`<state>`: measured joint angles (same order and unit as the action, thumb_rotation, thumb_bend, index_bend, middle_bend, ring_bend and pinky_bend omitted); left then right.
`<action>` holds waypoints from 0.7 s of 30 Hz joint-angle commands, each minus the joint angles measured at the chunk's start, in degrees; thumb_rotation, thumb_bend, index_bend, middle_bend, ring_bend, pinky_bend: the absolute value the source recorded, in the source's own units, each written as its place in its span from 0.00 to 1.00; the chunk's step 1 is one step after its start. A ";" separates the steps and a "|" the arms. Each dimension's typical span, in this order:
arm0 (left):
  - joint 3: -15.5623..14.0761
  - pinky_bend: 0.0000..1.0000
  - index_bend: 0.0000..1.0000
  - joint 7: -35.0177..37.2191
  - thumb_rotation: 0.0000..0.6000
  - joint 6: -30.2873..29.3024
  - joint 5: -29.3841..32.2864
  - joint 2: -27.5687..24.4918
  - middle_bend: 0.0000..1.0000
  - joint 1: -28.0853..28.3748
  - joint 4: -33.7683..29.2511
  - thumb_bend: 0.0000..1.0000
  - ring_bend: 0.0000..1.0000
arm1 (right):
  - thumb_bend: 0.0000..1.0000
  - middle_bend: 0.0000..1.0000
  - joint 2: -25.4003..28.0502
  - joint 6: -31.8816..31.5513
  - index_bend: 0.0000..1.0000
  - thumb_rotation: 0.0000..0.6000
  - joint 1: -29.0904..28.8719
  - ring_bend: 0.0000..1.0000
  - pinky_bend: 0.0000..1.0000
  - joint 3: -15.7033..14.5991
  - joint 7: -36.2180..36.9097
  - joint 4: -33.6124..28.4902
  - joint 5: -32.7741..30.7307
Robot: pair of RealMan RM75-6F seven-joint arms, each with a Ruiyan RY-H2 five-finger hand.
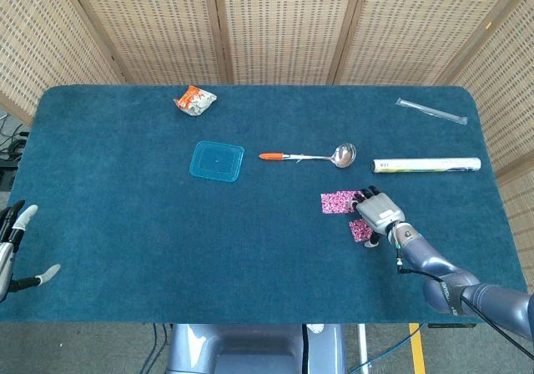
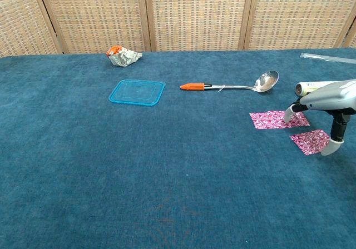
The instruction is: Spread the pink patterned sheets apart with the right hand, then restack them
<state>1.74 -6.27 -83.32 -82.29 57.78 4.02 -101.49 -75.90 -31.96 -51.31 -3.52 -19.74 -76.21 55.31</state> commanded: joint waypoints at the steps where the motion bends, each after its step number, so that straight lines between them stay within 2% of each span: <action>1: -0.01 0.00 0.07 -0.09 0.79 0.09 0.05 0.03 0.00 0.03 -0.04 0.00 0.00 | 0.00 0.13 0.13 -0.02 0.16 0.86 0.29 0.00 0.00 -0.24 0.14 0.40 -0.28; 21: 0.07 0.00 0.07 -1.03 0.78 0.21 0.12 0.15 0.00 0.24 -0.57 0.00 0.00 | 0.00 0.13 0.91 0.59 0.16 0.87 1.83 0.00 0.00 -0.64 1.78 3.43 -0.69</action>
<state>1.80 -7.31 -83.11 -82.17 57.93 4.26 -102.07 -75.01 -31.38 -49.50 -4.16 -17.97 -72.80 54.63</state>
